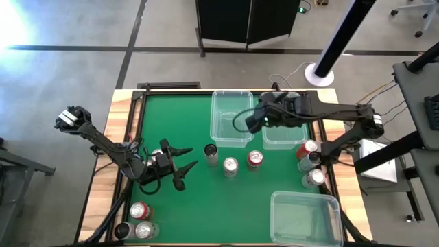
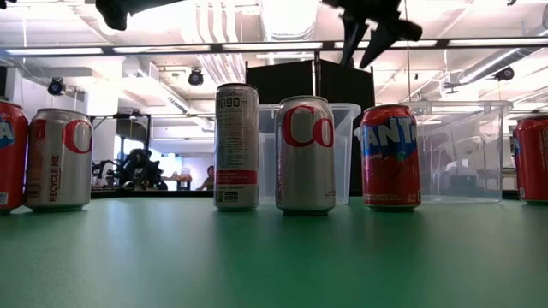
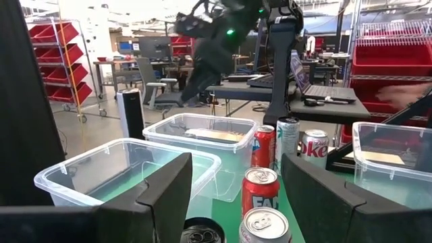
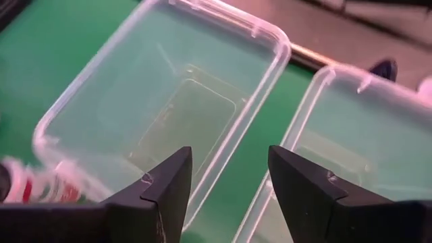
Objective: Sort soda cans
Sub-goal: Move the bottom transparent bin to the left side of the top left transparent bin
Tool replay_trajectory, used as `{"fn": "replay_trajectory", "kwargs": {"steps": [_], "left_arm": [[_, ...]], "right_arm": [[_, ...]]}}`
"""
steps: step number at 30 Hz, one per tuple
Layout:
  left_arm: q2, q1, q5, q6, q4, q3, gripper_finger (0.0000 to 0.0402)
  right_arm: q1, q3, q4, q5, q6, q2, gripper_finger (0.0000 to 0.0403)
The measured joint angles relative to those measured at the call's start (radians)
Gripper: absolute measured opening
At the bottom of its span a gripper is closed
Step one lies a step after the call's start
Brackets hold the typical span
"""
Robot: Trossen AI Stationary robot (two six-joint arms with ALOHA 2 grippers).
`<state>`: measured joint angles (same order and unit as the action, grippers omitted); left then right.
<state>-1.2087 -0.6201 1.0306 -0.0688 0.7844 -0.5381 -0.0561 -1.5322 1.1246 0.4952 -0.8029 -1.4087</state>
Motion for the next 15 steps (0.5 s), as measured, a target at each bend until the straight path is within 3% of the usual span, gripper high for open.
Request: {"fn": "replay_trajectory", "kwargs": {"steps": [7,15], "left_arm": [[0.000,0.000,-0.001,0.002,-0.023,0.000,0.0212],[0.000,0.001,-0.001,0.000,-0.024,0.000,0.0212]], "right_arm": [[0.145,0.002,0.000,0.178,0.122,0.005,0.0192],[0.188,0.003,-0.005,0.179,0.218,-0.025,0.0192]]}}
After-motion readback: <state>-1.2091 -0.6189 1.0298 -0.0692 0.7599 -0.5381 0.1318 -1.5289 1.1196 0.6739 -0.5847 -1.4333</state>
